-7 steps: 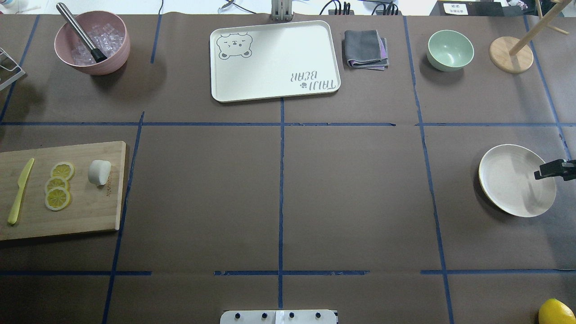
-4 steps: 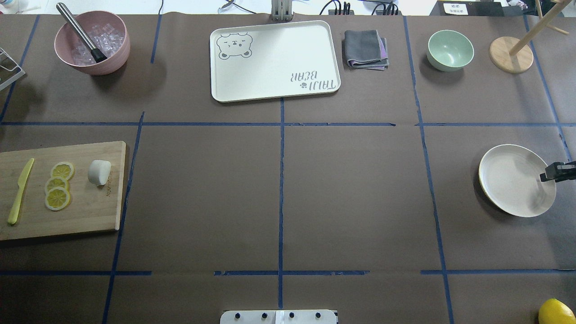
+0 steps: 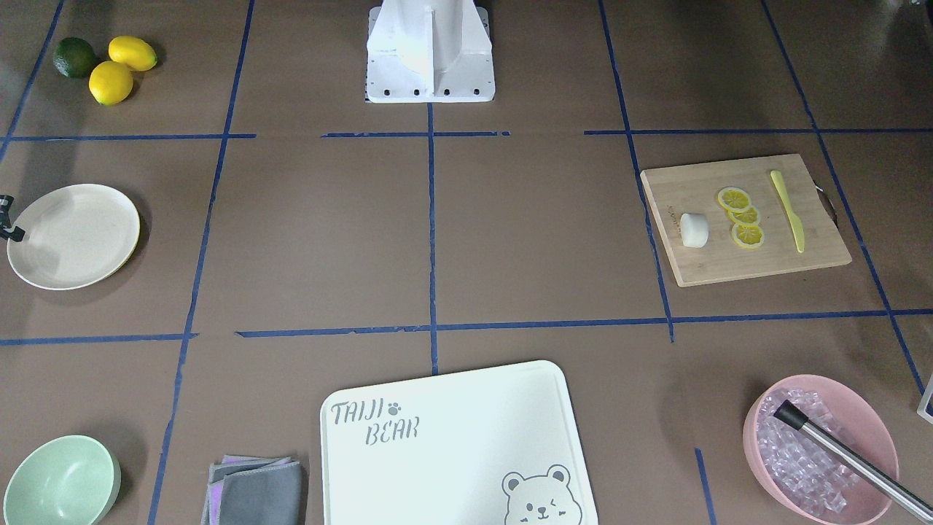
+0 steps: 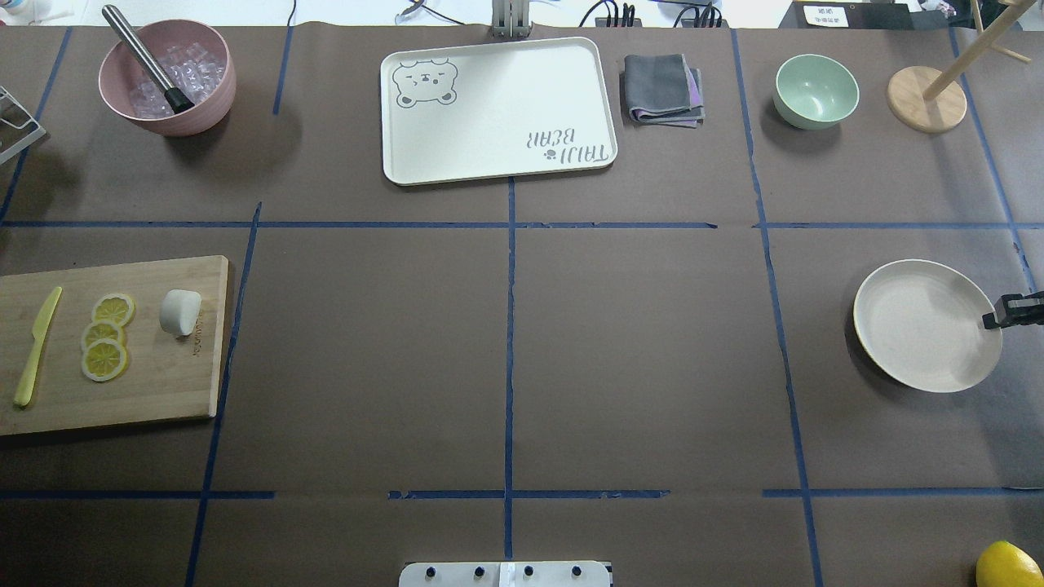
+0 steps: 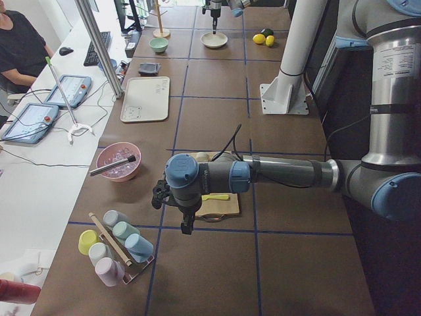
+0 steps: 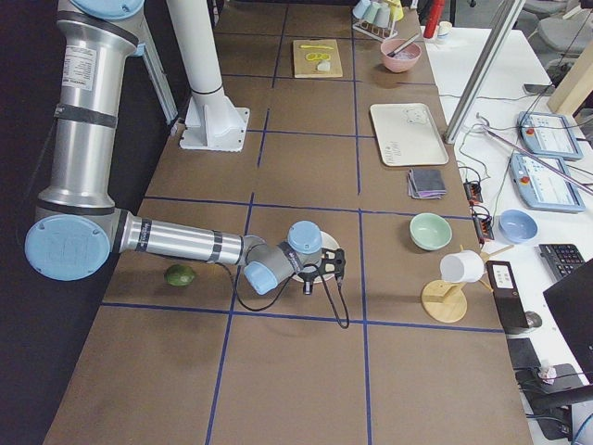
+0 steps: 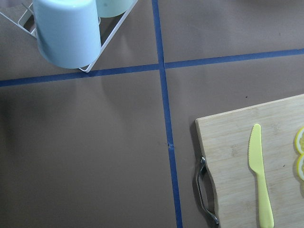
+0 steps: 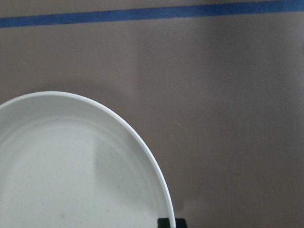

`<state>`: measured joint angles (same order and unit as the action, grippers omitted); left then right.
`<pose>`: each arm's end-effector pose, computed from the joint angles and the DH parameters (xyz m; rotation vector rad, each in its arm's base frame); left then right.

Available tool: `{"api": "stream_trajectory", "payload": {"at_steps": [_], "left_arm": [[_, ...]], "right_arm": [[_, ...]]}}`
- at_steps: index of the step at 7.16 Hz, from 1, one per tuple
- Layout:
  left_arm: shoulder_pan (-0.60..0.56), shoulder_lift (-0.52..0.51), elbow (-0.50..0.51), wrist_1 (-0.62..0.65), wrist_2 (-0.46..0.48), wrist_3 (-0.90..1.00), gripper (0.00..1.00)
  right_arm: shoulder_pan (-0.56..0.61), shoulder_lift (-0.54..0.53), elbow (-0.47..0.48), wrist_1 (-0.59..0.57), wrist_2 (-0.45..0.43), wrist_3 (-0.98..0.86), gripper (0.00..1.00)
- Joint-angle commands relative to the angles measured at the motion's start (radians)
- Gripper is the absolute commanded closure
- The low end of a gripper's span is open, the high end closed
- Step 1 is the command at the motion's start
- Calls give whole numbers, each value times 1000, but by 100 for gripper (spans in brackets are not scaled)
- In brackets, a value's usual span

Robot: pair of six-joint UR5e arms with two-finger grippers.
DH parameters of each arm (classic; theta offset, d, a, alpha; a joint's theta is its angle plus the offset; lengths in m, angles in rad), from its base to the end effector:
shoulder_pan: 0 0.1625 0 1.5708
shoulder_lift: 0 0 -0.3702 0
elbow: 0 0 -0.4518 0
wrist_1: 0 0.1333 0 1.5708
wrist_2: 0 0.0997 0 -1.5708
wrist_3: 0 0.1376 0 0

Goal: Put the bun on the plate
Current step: 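Drag the white plate with the right gripper toward the table centre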

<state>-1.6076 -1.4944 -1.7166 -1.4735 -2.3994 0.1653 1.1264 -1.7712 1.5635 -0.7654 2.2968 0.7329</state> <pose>-0.0510 -0.5180 0.5960 0.0575 0.8274 0.1095 -0.1808 -0.4773 0.6474 0.0838 -0.9006 0.0517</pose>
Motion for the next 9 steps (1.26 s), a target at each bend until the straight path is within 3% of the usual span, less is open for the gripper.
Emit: {"api": "stream_trajectory", "payload": {"at_steps": [1, 2, 3, 5, 7, 9], "left_arm": [[0, 2, -6, 1, 0, 0, 0], [0, 2, -8, 1, 0, 0, 0], [-2, 9, -15, 1, -1, 0, 0], [-2, 16, -44, 1, 3, -1, 0], [-2, 16, -43, 1, 6, -1, 0], [-2, 28, -43, 2, 6, -1, 0]], "right_arm": [[62, -13, 137, 29, 108, 137, 100], [61, -1, 206, 29, 122, 248, 100], [58, 81, 231, 31, 127, 401, 100], [-72, 266, 230, 21, 110, 610, 100], [-251, 392, 219, 8, -38, 759, 100], [-467, 513, 218, -149, -298, 826, 100]]}}
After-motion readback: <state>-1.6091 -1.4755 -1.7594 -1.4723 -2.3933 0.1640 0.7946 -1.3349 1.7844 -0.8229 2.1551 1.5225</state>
